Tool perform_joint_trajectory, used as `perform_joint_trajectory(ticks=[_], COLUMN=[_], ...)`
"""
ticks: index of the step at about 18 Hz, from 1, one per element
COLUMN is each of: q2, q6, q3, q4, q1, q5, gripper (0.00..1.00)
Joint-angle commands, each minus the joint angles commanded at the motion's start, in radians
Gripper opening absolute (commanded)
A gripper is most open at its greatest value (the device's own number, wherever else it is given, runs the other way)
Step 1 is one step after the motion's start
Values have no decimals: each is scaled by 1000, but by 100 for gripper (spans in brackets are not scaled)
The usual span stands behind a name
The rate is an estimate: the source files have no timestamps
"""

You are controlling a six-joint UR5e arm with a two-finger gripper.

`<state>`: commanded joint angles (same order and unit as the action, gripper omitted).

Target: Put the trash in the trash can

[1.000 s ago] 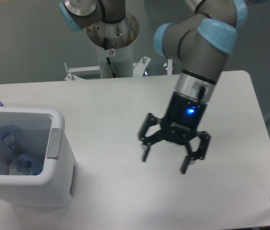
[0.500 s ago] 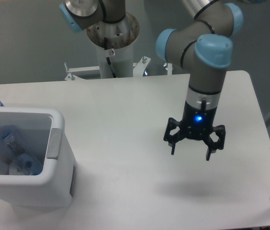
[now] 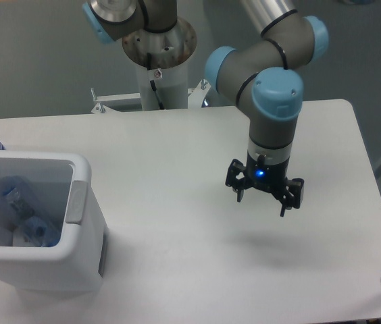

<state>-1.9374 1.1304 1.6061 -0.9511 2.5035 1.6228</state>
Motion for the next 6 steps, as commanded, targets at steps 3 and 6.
perform_joint_trajectory(ticks=[3,6], q2=[-2,-6], q6=[5,3], q3=[11,12], q4=[2,2], q1=[-5,-5], q5=[5,8], gripper=[100,100])
